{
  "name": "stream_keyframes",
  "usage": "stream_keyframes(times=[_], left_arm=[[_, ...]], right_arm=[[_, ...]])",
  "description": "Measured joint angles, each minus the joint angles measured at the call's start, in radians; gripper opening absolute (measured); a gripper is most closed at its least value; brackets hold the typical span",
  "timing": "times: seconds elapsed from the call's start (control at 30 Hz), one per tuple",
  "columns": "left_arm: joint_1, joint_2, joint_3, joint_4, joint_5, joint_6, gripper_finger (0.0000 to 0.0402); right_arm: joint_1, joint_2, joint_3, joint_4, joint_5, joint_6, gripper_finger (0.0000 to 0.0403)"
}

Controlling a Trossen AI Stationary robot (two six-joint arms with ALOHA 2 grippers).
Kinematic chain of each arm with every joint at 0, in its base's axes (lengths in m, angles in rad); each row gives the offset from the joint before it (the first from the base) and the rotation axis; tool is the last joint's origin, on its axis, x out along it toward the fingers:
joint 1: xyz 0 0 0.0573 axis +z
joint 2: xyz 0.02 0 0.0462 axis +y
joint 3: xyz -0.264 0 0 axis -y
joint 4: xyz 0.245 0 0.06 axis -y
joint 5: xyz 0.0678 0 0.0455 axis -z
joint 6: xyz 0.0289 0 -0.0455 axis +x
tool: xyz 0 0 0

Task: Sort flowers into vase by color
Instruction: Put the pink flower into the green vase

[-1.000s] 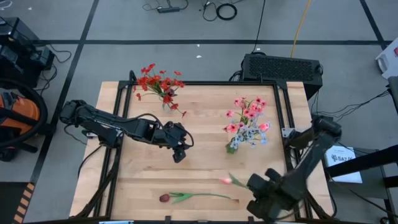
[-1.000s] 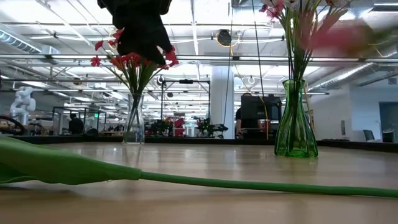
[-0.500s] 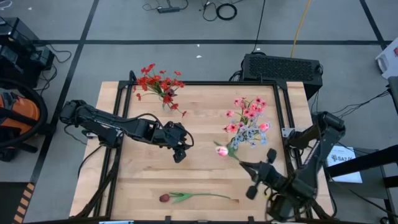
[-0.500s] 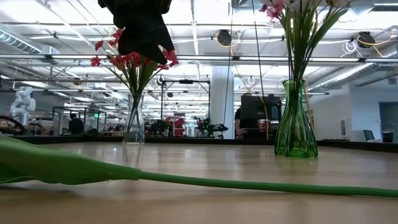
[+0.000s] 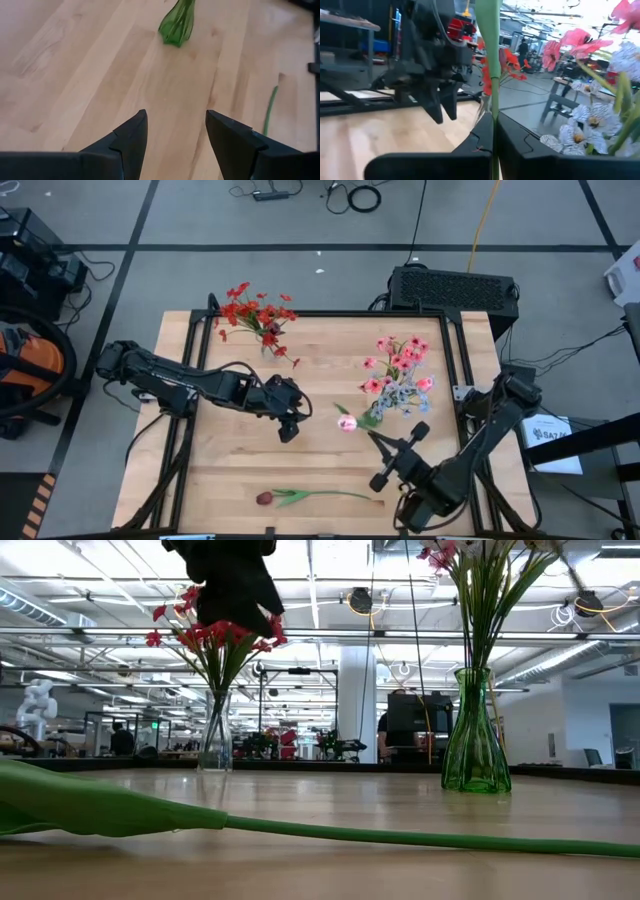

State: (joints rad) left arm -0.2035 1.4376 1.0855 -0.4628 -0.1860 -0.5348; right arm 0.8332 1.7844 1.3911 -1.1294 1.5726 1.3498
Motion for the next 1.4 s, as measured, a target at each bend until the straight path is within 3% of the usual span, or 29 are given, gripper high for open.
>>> stream_keyframes(times=[0.23, 0.83, 1.4], left_arm=[[0.0, 0.0, 0.0, 0.047, 0.056, 0.026, 0.0205], [0.0, 0.0, 0.0, 0.029, 0.056, -0.007, 0.0205], [0.0, 0.0, 0.0, 0.028, 0.055, 0.021, 0.0205]], right_arm=[[-0.058, 0.003, 0.0, 0.029, -0.004, -0.116, 0.0], [-0.252, 0.003, 0.0, 0.008, -0.003, -0.131, 0.0], [-0.302, 0.003, 0.0, -0.003, -0.003, 0.141, 0.0]])
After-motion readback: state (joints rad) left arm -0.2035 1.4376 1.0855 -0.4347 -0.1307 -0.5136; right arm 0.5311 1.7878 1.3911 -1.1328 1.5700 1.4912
